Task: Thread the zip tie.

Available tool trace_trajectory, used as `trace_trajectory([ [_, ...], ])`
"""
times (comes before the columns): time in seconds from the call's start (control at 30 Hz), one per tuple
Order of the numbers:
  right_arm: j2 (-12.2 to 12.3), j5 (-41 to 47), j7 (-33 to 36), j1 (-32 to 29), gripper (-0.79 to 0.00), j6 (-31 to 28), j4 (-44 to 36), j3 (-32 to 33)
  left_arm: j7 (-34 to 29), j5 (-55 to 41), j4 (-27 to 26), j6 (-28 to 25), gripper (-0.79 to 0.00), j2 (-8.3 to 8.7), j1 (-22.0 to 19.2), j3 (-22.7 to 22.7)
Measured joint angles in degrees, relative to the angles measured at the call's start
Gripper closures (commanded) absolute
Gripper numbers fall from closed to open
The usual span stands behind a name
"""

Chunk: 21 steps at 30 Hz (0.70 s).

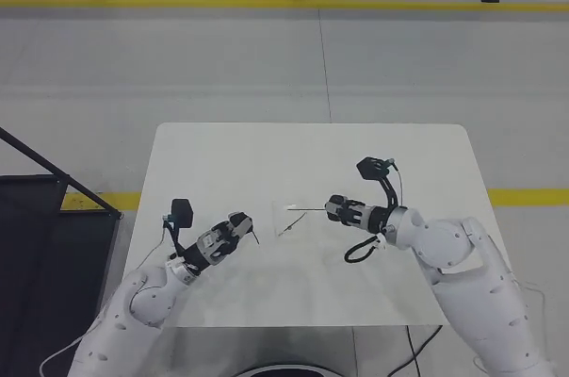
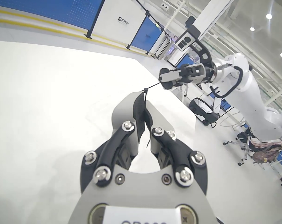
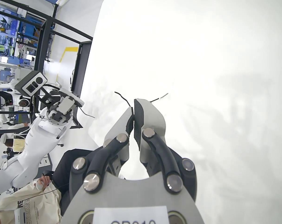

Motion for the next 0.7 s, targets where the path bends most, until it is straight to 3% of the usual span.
trace_trajectory([
  [0.4, 0.2, -0.5, 0.5, -1.0, 0.000, -0.2, -1.2, 0.6, 0.0, -0.1, 0.0, 0.0, 0.000, 0.00, 0.0, 0.0],
  [0.5, 0.2, 0.0, 0.1, -1.2, 0.000, 0.0, -1.0, 0.7, 0.4, 1.9, -0.7, 2.9, 0.000, -0.21, -0.7, 0.5],
  [0.57, 0.1, 1.6, -0.9, -1.3, 0.000, 1.3, -0.3, 1.2, 3.5, 7.7, -1.4, 6.8, 0.000, -0.60, -1.3, 1.7],
  [0.7, 0.0, 5.6, -0.2, -1.3, 0.000, 5.0, -0.1, 2.8, 12.2, 17.5, 1.1, 7.4, 0.000, -1.30, -2.1, 4.2],
])
